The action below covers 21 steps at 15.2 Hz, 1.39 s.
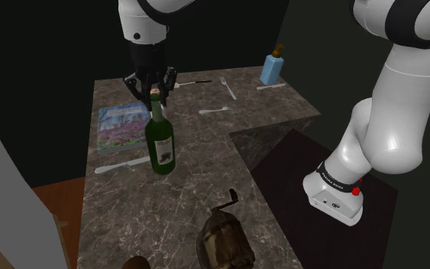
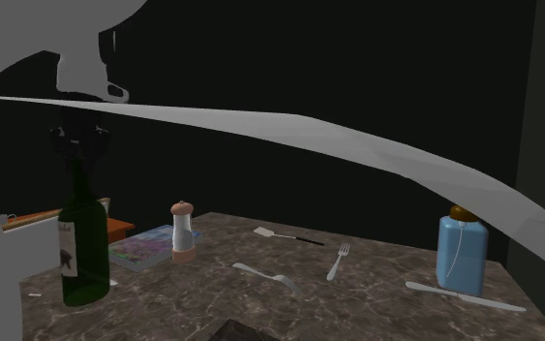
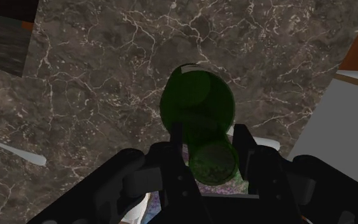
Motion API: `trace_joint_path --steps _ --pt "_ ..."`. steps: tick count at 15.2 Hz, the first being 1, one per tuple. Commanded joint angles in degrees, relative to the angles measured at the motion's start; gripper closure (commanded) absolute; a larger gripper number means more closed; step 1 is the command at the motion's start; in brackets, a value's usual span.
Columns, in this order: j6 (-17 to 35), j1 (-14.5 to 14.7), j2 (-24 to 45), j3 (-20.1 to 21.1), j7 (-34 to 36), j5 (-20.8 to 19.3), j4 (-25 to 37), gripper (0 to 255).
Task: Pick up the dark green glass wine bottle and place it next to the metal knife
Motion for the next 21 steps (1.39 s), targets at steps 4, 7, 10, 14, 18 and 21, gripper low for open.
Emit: trace_joint_path --steps 4,7,10,14,18,21 --pt "1.23 0.01 0.11 0.00 -0.06 -0.01 -1.05 255" --pt "1.23 0.01 0.11 0.00 -0.06 -0.01 -1.05 255" --pt "1.23 0.02 0.13 0.00 -0.06 -0.01 -1.03 0" --pt "1.23 0.01 0.11 0.00 -0.06 -0.01 -1.05 0" --pt "-6.23 -0.15 0.54 -0.11 0.09 -0.14 6.82 0" --pt "-6.23 -0.15 0.54 -0.11 0.09 -0.14 6.82 0"
